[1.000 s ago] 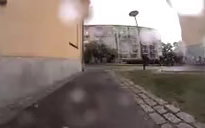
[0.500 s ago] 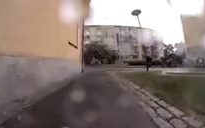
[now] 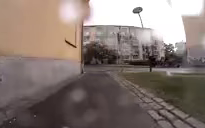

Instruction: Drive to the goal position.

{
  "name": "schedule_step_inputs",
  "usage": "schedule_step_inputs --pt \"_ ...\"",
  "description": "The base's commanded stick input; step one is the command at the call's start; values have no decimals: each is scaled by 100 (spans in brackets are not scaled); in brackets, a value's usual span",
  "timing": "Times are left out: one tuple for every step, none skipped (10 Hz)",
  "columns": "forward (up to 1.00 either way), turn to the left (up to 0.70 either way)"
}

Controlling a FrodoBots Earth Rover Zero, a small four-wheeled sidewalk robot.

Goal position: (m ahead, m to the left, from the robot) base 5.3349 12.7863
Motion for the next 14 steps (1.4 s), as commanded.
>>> schedule_step_inputs --pt "85 0" --pt "85 0" --pt "85 0" --pt "85 0" --pt "85 0" --pt "85 0" --pt "85 0" --pt "85 0" --pt "85 0" --pt "85 0" --pt "85 0" --pt "85 0" --pt "85 0" --pt "85 0"
